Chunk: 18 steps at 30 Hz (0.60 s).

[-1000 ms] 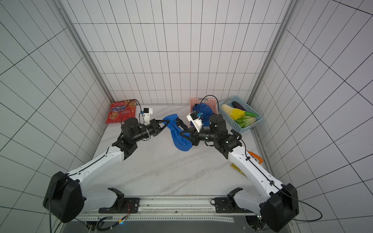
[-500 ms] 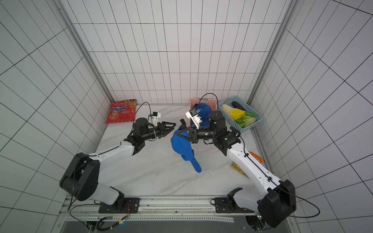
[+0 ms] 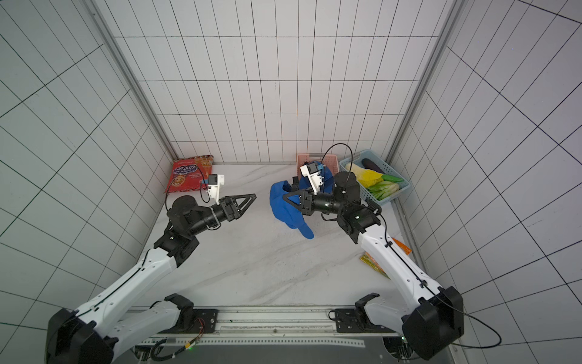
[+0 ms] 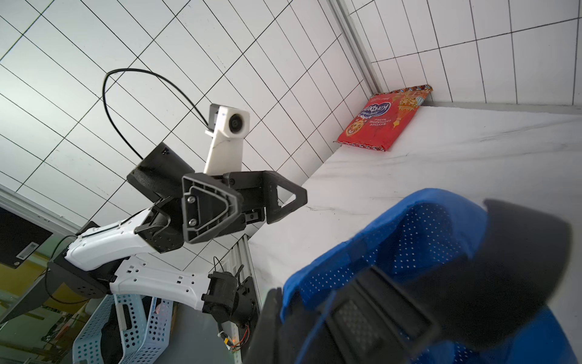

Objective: Turn the baseball cap inside out
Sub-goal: Turn over the baseball cap.

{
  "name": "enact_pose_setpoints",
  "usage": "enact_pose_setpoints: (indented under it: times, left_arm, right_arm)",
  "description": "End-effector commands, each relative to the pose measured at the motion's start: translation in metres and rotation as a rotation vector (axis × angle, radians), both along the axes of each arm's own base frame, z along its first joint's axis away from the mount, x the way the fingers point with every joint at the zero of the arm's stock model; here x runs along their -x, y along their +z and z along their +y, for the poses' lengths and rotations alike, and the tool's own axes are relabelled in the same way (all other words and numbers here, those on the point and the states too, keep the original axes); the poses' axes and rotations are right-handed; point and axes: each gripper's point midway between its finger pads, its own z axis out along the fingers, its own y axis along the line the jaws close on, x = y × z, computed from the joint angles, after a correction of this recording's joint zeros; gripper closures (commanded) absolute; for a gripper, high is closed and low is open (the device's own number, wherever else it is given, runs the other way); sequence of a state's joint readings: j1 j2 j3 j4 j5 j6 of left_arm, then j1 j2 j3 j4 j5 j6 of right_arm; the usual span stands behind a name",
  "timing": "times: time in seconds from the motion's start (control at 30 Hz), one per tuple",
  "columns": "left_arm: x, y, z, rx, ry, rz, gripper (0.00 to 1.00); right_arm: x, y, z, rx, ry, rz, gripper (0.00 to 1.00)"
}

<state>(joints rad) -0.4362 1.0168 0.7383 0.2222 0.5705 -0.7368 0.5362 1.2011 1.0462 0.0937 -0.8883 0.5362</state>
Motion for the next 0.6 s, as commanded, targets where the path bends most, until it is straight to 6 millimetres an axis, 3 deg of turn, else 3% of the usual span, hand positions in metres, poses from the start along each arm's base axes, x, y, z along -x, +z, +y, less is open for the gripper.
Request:
enact_pose_setpoints:
  times: [0.0, 0.2, 0.33, 0.4, 0.57]
  left_arm:
    - [0.016, -0.019, -0.024, -0.077, -0.122, -0.034, 0.17]
    - [0.022, -0.023, -0.070, -0.055, -0.280, 0.011, 0.16]
    - [0.018, -0.009, -0.080, 0.032, -0.290, -0.015, 0.17]
    - [0.014, -0.006, -0.082, 0.056, -0.285, -0.020, 0.27]
    - [0.012, -0.009, -0.081, 0.062, -0.274, -0.008, 0.75]
  right_arm:
    - [-0.008, 0.009, 0.002, -0.050, -0.008, -0.007, 1.00]
    - [-0.007, 0.018, 0.002, -0.058, 0.005, -0.015, 1.00]
    - [-0.002, 0.018, 0.003, -0.051, 0.032, -0.001, 1.00]
    - [0.001, 0.018, 0.002, -0.048, 0.043, 0.003, 1.00]
    - [0.000, 0.022, -0.005, -0.047, 0.013, -0.004, 1.00]
